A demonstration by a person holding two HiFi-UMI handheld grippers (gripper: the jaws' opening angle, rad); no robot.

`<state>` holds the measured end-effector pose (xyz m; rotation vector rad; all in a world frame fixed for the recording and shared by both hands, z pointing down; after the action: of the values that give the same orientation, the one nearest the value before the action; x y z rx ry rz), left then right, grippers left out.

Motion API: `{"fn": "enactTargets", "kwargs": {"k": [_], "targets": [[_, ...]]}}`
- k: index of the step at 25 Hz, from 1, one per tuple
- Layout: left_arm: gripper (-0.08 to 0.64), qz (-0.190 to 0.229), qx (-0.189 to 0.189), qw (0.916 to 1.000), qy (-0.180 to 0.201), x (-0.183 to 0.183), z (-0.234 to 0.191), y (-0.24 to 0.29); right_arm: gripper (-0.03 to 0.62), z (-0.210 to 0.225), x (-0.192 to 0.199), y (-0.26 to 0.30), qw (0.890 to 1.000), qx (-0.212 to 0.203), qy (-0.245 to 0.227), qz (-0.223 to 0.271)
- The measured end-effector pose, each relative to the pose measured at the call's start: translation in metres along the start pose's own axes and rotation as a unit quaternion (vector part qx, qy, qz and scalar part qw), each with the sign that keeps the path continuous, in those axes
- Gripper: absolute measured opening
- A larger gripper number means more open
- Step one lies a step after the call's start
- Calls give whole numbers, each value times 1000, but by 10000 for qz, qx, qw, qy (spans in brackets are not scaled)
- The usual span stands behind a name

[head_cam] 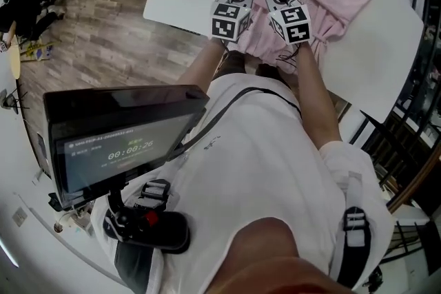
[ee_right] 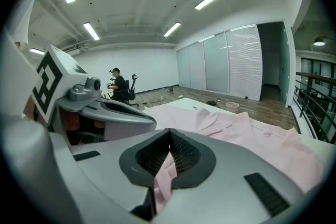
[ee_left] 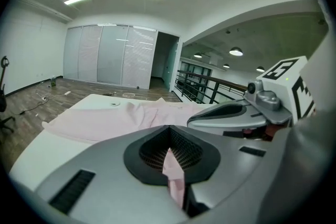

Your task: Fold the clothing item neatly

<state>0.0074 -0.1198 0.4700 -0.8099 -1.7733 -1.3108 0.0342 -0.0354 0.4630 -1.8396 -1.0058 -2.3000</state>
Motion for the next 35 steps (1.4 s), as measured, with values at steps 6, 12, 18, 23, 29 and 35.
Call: {"fn": "enactTargets", "kwargs": {"k": [6,12,18,23,29,35], "targets": [[2,-63,-255,9996,-78,15,-58,-15,5,-35,-6,28,10000,-46,3,19],[3,-230,-682,9971,-233,32,-184,-27,5,-86,-27,118,9998,-191,-36,-39],[71,-344,-953,9942,-348,37,-241,-25,5,-110,-42,161,9992,-379,-129,-71],[112,-521,-1336,9884,-506,44,-292,-21,5,-124,-58,186,9981,-556,-229,-115],[112,-723,-2014,9753,-549,53,-348,-19,5,-135,-66,202,9969,-741,-235,-142],[112,-812,-2387,9647,-755,63,-395,-17,5,-148,-67,235,9948,-920,-322,-285]]}}
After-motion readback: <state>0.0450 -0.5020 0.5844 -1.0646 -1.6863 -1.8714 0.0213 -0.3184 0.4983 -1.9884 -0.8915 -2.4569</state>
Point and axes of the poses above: the fingertips, and each gripper's own axes: y forward along the fingers, z to its right, x out of its underside, the point moved 5 cm from there along -y, backward along the fingers, and after that the axes turned 3 degrees about -x, right-handed, at the moved point
